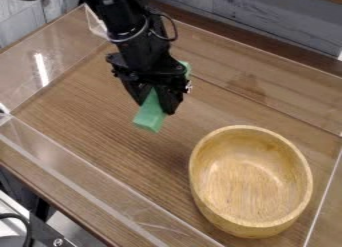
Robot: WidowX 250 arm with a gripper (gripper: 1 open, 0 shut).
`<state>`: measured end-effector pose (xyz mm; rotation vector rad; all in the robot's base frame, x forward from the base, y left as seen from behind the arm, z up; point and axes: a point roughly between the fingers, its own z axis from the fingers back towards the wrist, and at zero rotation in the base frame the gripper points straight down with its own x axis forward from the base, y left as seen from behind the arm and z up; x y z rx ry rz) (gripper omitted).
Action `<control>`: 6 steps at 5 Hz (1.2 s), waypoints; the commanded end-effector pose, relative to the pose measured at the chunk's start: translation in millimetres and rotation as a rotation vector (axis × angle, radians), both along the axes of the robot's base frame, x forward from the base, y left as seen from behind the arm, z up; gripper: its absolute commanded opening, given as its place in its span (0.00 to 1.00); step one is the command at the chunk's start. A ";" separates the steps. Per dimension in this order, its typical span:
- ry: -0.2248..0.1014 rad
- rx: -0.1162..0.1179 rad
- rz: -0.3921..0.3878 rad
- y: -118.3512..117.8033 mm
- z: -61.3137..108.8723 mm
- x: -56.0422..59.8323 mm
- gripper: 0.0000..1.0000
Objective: Remove the green block from inside the brown bowl and put it on the table
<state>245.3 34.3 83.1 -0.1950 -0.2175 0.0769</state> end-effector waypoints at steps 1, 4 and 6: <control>-0.053 0.033 0.004 11.6 7.0 15.1 0.00; -0.039 0.065 0.002 26.0 -10.1 27.3 0.00; -0.023 0.073 0.018 32.2 -16.2 30.9 0.00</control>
